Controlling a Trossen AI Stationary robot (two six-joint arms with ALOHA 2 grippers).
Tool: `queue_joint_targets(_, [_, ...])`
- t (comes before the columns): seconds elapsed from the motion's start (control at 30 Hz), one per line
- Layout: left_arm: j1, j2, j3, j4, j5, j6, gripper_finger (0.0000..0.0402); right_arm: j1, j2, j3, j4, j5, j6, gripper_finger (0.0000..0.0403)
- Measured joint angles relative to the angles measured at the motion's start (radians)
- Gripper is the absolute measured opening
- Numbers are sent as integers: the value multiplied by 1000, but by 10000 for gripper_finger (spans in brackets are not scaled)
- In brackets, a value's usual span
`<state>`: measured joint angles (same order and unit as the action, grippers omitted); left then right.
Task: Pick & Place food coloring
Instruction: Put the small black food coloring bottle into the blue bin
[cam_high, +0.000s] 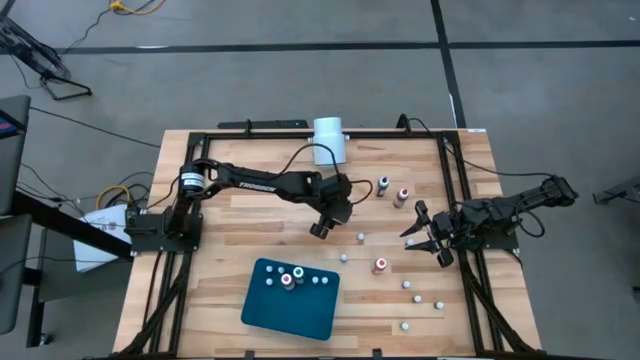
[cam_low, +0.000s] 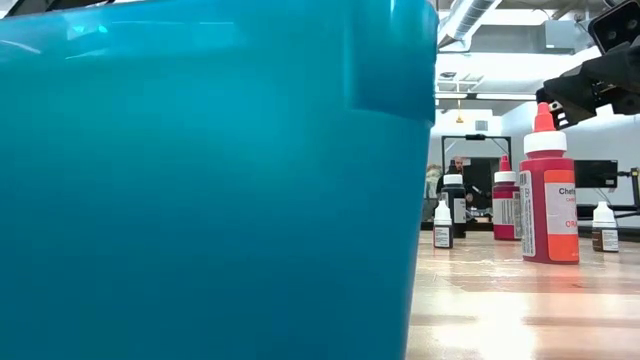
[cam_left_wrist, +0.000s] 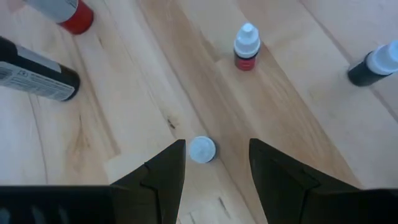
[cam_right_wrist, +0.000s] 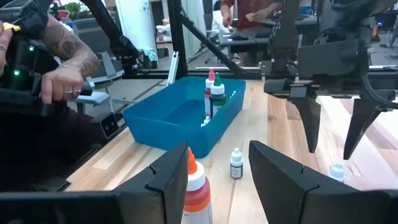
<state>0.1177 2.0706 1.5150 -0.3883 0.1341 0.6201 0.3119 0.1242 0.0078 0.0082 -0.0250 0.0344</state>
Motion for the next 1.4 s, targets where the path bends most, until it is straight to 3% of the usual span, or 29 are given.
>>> queue_joint_targets(1.03, [10,96,58,13,-7,11,167,0,8,0,2,-1,0,159])
queue_joint_targets(1.4, [8,95,58,3,-8,-33,63,0,8,0,0,0,0,159])
